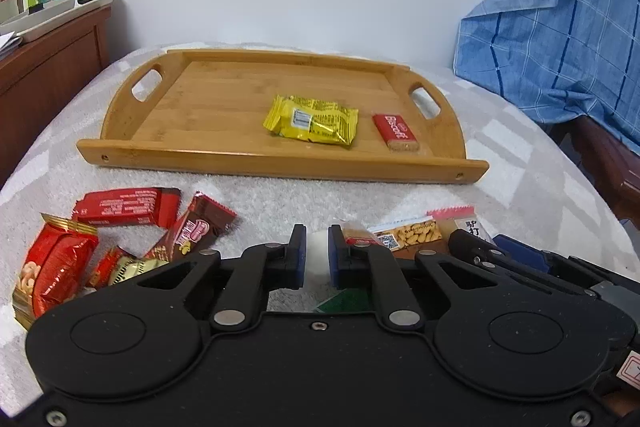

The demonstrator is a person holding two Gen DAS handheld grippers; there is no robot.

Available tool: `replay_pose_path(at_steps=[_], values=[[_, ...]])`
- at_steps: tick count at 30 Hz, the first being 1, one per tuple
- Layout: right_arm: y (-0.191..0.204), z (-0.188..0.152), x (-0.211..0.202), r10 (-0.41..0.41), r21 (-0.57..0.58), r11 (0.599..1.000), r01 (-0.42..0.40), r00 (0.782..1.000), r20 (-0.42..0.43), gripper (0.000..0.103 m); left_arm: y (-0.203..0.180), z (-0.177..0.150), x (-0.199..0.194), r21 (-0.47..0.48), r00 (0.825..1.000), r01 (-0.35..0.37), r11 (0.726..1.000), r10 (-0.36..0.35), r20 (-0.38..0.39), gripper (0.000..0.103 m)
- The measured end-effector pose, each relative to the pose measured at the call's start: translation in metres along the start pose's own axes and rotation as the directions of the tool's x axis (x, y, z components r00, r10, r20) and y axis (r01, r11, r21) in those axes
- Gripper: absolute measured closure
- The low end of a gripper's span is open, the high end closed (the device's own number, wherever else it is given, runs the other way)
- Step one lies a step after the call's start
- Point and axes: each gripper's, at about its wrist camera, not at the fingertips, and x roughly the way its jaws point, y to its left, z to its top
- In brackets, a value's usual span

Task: Organize snacks
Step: 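Grasp the white sachet with left tool while right tool grasps pink candy packet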

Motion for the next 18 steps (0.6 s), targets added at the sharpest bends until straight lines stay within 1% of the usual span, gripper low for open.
replay_pose_path(at_steps=[4, 7, 9, 10, 11, 14, 18], values=[[0.002, -0.002, -0.001, -0.009, -0.013, 1.000, 0.009, 1.000, 0.004, 0.060, -0.001, -0.002, -0.002, 0.024, 1.000, 0.008, 1.000, -0.008, -0.013, 0.090], [0.003, -0.006, -0.004, -0.023, -0.020, 1.000, 0.023, 1.000, 0.003, 0.059, -0.003, -0.008, -0.003, 0.039, 1.000, -0.004, 0.999, 0.005, -0.014, 0.088], [0.002, -0.008, -0.005, -0.033, -0.021, 0.999, 0.033, 0.999, -0.005, 0.056, -0.004, -0.011, -0.003, 0.045, 1.000, -0.010, 0.999, 0.011, -0.014, 0.077], [0.002, -0.010, -0.005, -0.038, -0.022, 0.999, 0.038, 0.999, -0.006, 0.050, -0.005, -0.013, -0.003, 0.050, 1.000, -0.017, 0.999, 0.018, -0.014, 0.065], [0.002, -0.010, -0.006, -0.042, -0.026, 0.999, 0.042, 0.999, -0.002, 0.041, -0.006, -0.014, -0.002, 0.056, 1.000, -0.028, 0.998, 0.029, -0.012, 0.058], [0.005, -0.011, -0.005, -0.065, -0.057, 0.996, 0.065, 0.998, 0.011, 0.037, -0.006, -0.014, 0.001, 0.055, 0.999, -0.029, 0.998, 0.030, -0.012, 0.053], [0.007, -0.010, -0.003, -0.073, -0.064, 0.995, 0.074, 0.997, 0.016, 0.037, -0.006, -0.011, 0.007, 0.038, 1.000, -0.027, 0.999, 0.028, -0.014, 0.052]])
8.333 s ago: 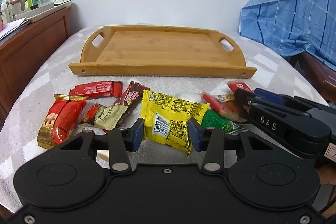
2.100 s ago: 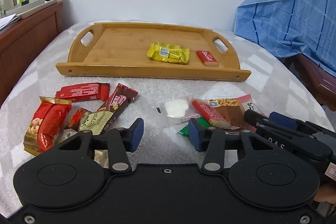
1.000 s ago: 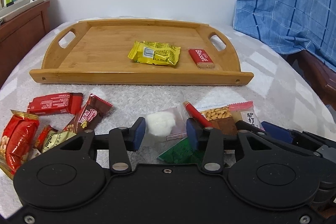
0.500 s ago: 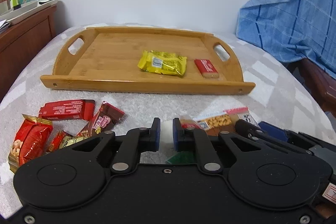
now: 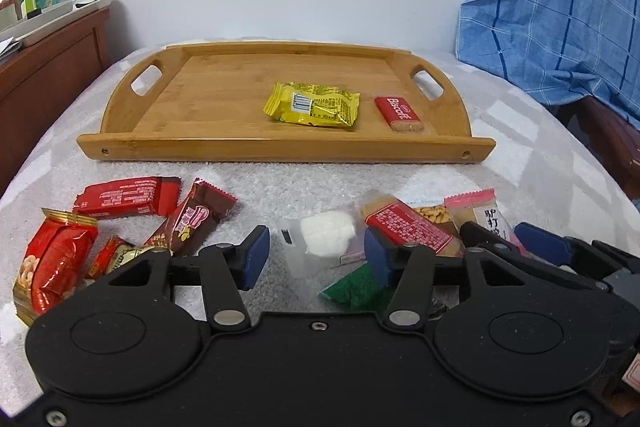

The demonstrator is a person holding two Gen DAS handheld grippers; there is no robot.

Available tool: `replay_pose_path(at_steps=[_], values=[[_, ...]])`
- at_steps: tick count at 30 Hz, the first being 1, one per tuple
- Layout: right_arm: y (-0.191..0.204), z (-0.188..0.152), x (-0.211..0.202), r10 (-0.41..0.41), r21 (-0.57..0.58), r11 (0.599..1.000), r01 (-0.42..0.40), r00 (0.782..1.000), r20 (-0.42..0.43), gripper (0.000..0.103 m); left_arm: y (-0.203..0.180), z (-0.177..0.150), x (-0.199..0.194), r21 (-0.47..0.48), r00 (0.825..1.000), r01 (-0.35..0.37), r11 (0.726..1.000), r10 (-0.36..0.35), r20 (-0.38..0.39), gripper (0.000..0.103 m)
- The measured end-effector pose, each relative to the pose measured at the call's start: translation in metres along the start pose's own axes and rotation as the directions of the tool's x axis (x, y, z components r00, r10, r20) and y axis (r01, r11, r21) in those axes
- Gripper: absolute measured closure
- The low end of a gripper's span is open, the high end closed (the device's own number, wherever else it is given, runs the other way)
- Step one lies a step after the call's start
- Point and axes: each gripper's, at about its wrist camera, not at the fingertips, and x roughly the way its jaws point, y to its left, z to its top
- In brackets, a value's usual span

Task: Organize snacks
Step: 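Grasp the white sachet with left tool while right tool grasps pink candy packet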

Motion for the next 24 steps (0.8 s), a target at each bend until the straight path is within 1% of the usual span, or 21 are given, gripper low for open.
replay_pose_path(at_steps=[3, 6, 9, 12, 13, 14, 15, 16, 18, 19, 20, 22, 24], values=[[0.000, 0.000, 0.001, 0.002, 0.003, 1.000, -0.002, 1.000, -0.005, 0.036, -0.002, 0.001, 0.005, 0.001, 1.000, 0.009, 1.000, -0.009, -0.009, 0.052], [-0.001, 0.001, 0.001, 0.001, 0.003, 1.000, -0.001, 1.000, -0.005, 0.036, -0.005, 0.001, 0.008, 0.008, 1.000, 0.000, 1.000, 0.000, -0.007, 0.054], [0.000, 0.001, 0.003, 0.000, 0.002, 1.000, 0.000, 1.000, -0.008, 0.036, -0.004, 0.002, 0.010, -0.006, 1.000, 0.003, 1.000, -0.003, -0.013, 0.055], [0.003, 0.002, 0.006, -0.004, -0.012, 1.000, 0.004, 1.000, -0.009, 0.036, -0.005, 0.001, 0.009, 0.004, 1.000, 0.005, 1.000, -0.005, -0.006, 0.062], [0.004, 0.002, 0.007, -0.004, -0.020, 1.000, 0.004, 1.000, -0.011, 0.035, -0.006, 0.001, 0.007, 0.012, 1.000, 0.001, 1.000, -0.001, -0.001, 0.066], [0.006, 0.001, 0.007, -0.002, -0.028, 1.000, 0.001, 1.000, -0.014, 0.041, -0.007, 0.000, 0.006, 0.022, 1.000, -0.004, 1.000, 0.004, 0.004, 0.070], [0.007, 0.001, 0.007, 0.001, -0.033, 0.999, -0.001, 1.000, -0.015, 0.048, -0.009, -0.001, 0.005, 0.033, 1.000, -0.007, 0.999, 0.007, 0.008, 0.071], [0.007, 0.001, 0.007, 0.012, -0.036, 0.999, -0.013, 1.000, -0.018, 0.055, -0.011, -0.001, 0.003, 0.040, 1.000, -0.013, 0.999, 0.012, 0.014, 0.074], [0.007, 0.001, 0.005, 0.022, -0.031, 0.999, -0.023, 1.000, -0.017, 0.060, -0.011, -0.002, -0.001, 0.034, 1.000, -0.018, 0.999, 0.017, 0.025, 0.083], [0.007, 0.001, 0.004, 0.020, -0.027, 0.999, -0.021, 1.000, -0.014, 0.061, -0.010, -0.001, -0.003, 0.025, 0.999, -0.031, 0.999, 0.030, 0.035, 0.091], [0.005, 0.001, 0.003, 0.025, -0.014, 1.000, -0.025, 1.000, -0.011, 0.061, -0.008, -0.001, -0.006, 0.019, 0.998, -0.042, 0.999, 0.041, 0.049, 0.093], [-0.001, 0.002, 0.001, 0.044, 0.035, 0.998, -0.043, 0.999, -0.004, 0.061, -0.005, 0.002, -0.009, 0.011, 0.998, -0.033, 0.999, 0.032, 0.057, 0.092], [-0.005, 0.003, 0.000, 0.054, 0.060, 0.997, -0.054, 0.999, -0.003, 0.061, -0.002, 0.003, -0.010, 0.009, 0.999, -0.014, 1.000, 0.013, 0.046, 0.085]])
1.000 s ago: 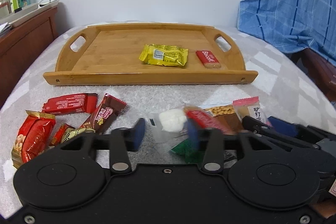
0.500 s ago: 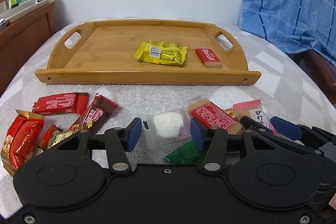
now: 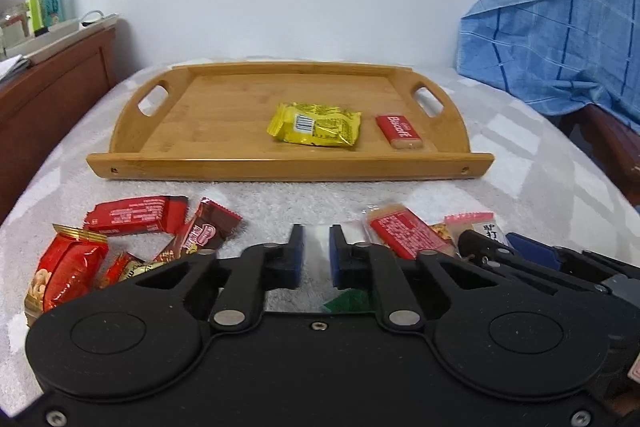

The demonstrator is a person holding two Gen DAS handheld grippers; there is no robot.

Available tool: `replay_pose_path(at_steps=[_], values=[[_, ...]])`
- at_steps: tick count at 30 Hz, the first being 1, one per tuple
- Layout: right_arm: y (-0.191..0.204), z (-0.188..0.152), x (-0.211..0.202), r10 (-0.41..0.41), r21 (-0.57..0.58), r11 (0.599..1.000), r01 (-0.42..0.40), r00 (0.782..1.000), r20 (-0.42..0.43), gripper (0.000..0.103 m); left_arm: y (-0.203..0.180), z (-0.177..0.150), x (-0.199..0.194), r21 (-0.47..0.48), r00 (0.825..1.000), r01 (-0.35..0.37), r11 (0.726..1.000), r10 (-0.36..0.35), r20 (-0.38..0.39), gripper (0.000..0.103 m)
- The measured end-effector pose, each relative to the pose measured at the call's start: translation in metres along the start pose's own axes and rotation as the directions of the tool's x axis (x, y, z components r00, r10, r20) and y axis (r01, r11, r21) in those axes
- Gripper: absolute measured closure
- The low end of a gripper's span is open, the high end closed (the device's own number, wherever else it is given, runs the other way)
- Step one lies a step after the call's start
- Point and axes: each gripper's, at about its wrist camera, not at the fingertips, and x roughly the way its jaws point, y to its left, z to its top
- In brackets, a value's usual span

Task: Organize snacks
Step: 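Grasp the white sachet with left tool while right tool grasps pink candy packet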

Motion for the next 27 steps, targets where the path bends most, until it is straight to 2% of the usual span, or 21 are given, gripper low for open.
replay_pose_path(at_steps=[2, 4, 6, 8, 11, 16, 18, 19, 20, 24, 27], values=[[-0.001, 0.000, -0.001, -0.006, 0.005, 1.000, 0.006, 1.000, 0.004, 0.061, 0.001, -0.001, 0.000, 0.006, 1.000, 0.015, 1.000, -0.015, -0.018, 0.069], [-0.001, -0.001, -0.003, -0.014, 0.003, 1.000, 0.014, 1.000, 0.010, 0.060, -0.001, -0.003, 0.001, 0.021, 1.000, 0.013, 1.000, -0.013, -0.019, 0.061], [-0.001, -0.002, -0.005, -0.019, -0.003, 1.000, 0.019, 1.000, 0.011, 0.060, -0.005, -0.004, 0.004, 0.040, 1.000, 0.002, 0.999, 0.000, -0.026, 0.059], [-0.001, -0.003, -0.006, -0.021, -0.008, 1.000, 0.021, 1.000, 0.007, 0.060, -0.009, -0.004, 0.009, 0.045, 0.999, 0.005, 0.999, -0.003, -0.040, 0.051], [-0.002, -0.003, -0.005, -0.017, -0.008, 1.000, 0.017, 1.000, -0.004, 0.059, -0.015, -0.005, 0.016, 0.044, 0.999, -0.002, 0.999, 0.004, -0.046, 0.048], [-0.006, -0.002, -0.003, -0.005, 0.023, 1.000, 0.005, 1.000, -0.018, 0.059, -0.011, -0.007, 0.026, -0.023, 0.999, -0.007, 1.000, 0.006, -0.050, 0.051], [-0.005, -0.002, -0.002, -0.002, 0.021, 1.000, 0.003, 1.000, -0.020, 0.059, -0.015, -0.010, 0.025, 0.008, 0.999, -0.020, 1.000, 0.020, -0.032, 0.055], [-0.004, -0.002, -0.001, 0.000, 0.018, 1.000, 0.001, 1.000, -0.020, 0.059, -0.018, -0.012, 0.023, 0.038, 0.999, -0.029, 0.999, 0.030, -0.022, 0.066], [-0.003, -0.002, -0.001, 0.002, 0.015, 1.000, -0.001, 1.000, -0.022, 0.059, -0.021, -0.013, 0.022, 0.060, 0.999, -0.026, 0.998, 0.027, -0.017, 0.068], [-0.004, -0.001, -0.002, 0.022, 0.036, 0.999, -0.021, 1.000, -0.013, 0.061, -0.019, -0.013, 0.016, 0.039, 1.000, -0.004, 0.999, 0.005, -0.019, 0.069], [-0.007, 0.000, -0.005, 0.031, 0.063, 0.998, -0.031, 1.000, 0.002, 0.062, -0.015, -0.010, 0.011, 0.019, 1.000, -0.014, 1.000, 0.014, -0.004, 0.069]])
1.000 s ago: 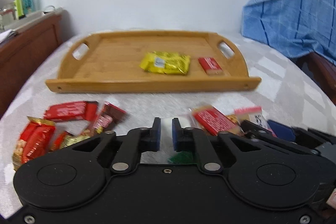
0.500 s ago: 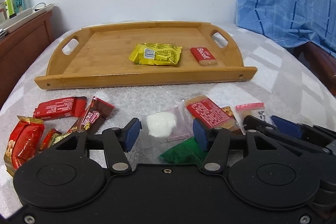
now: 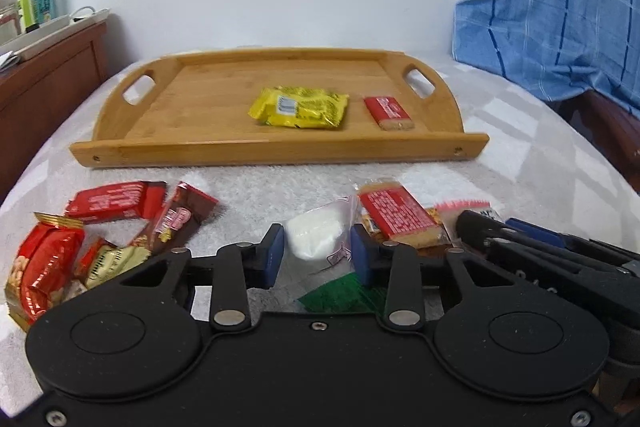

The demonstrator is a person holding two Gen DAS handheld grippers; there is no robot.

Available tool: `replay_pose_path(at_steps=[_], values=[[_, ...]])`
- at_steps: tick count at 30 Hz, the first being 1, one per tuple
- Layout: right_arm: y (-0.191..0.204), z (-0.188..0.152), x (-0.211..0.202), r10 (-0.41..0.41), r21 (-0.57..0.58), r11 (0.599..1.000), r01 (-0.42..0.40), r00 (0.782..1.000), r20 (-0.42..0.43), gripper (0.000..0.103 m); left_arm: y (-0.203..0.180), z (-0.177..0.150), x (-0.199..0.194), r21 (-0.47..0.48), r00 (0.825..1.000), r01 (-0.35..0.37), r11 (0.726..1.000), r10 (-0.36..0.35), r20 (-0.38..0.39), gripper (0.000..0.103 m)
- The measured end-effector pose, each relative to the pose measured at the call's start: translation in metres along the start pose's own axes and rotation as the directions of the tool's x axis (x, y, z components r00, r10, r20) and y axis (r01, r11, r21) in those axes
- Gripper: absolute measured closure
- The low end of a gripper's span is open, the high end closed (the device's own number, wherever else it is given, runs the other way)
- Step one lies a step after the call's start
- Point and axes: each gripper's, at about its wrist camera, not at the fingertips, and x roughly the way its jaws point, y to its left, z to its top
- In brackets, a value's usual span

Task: Organize snacks
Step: 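Grasp the white sachet with left tool while right tool grasps pink candy packet, then carry white sachet with left tool while right tool carries pink packet onto tray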

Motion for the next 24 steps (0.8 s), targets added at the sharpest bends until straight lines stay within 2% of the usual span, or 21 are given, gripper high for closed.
replay_pose_path(at_steps=[1, 2, 7, 12, 17, 18, 19, 20, 24], values=[[-0.001, 0.000, -0.001, -0.003, 0.002, 1.000, 0.003, 1.000, 0.009, 0.062, 0.001, 0.001, -0.002, -0.003, 1.000, -0.004, 1.000, 0.004, 0.008, 0.069], [-0.001, 0.001, -0.003, -0.005, 0.001, 1.000, 0.005, 1.000, 0.018, 0.070, 0.002, 0.002, -0.005, -0.005, 1.000, -0.007, 1.000, 0.007, 0.016, 0.069], [-0.001, 0.004, -0.005, -0.006, -0.007, 1.000, 0.006, 1.000, 0.030, 0.071, 0.010, 0.012, -0.013, -0.010, 0.999, -0.023, 1.000, 0.023, 0.038, 0.069], [0.004, -0.002, 0.004, -0.034, -0.047, 0.998, 0.032, 0.999, -0.041, 0.064, 0.018, 0.015, -0.014, -0.025, 0.999, -0.032, 0.999, 0.033, 0.027, 0.069], [0.010, -0.005, 0.004, -0.048, -0.108, 0.993, 0.045, 0.998, -0.032, 0.052, 0.022, 0.011, -0.014, -0.029, 0.999, -0.035, 0.999, 0.036, 0.018, 0.068], [0.011, -0.004, 0.005, -0.049, -0.110, 0.993, 0.045, 0.998, -0.033, 0.053, 0.023, 0.011, -0.014, -0.030, 0.999, -0.035, 0.999, 0.035, 0.015, 0.068], [0.011, -0.004, 0.005, -0.049, -0.112, 0.993, 0.045, 0.998, -0.033, 0.065, 0.023, 0.011, -0.014, -0.030, 0.999, -0.035, 0.999, 0.036, 0.013, 0.068], [0.012, -0.002, 0.006, -0.052, -0.115, 0.992, 0.047, 0.998, -0.036, 0.069, 0.023, 0.011, -0.014, -0.032, 0.999, -0.037, 0.999, 0.037, 0.012, 0.068], [0.007, 0.005, 0.004, 0.003, -0.061, 0.998, -0.006, 0.999, -0.043, 0.071, 0.027, 0.014, -0.015, -0.043, 0.999, -0.035, 0.998, 0.036, 0.011, 0.068]])
